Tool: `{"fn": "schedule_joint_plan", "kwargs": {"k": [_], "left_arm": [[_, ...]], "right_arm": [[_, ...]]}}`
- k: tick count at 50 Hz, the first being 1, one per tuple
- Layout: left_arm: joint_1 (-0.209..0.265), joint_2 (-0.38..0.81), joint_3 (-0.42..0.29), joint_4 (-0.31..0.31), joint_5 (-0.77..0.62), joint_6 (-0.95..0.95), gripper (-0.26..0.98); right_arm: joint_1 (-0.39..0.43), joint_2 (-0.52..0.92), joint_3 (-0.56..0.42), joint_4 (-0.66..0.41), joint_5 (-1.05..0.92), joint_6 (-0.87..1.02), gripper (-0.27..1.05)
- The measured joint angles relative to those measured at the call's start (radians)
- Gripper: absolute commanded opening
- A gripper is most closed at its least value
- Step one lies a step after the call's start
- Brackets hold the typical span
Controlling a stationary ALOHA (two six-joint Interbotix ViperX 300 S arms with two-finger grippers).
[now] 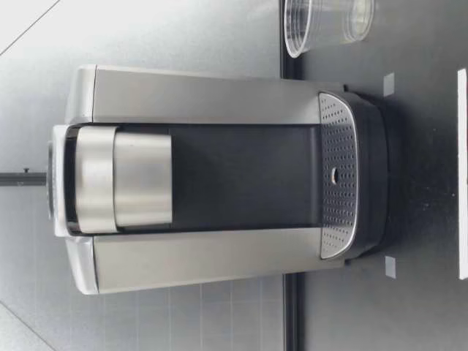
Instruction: Place the coffee capsule inside the capsule container, then place the cup onto the center of the cup tray, then push the 'Hot Water' and 'Travel Mug' buttons.
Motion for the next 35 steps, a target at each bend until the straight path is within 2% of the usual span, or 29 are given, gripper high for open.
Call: {"fn": "schedule_joint_plan", "kwargs": {"k": [4,10,23,30,35], "left_arm": [[0.002,0.012,0.000,0.002,0.000,0.000,0.15],[-0.003,0.061,0.000,0.002,0.000,-0.002,0.12],[-0.117,0.264,-0.017,0.003,0.002,-0.038,0.12],[-0.153,0.383,-0.044,0.003,0.003,-0.084,0.12],[-0.163,0.479,-0.066,0.003,0.003,-0.110,0.12]], "right_arm": [[0.000,0.006,-0.002,0.000,-0.003,0.015,0.02],[0.005,0.061,-0.002,0.000,-0.049,0.034,0.01],[0.049,0.307,-0.029,0.000,-0.146,0.077,0.01],[0.084,0.451,-0.067,0.000,-0.153,0.094,0.01],[0.103,0.557,-0.098,0.000,-0.155,0.109,0.01]]}}
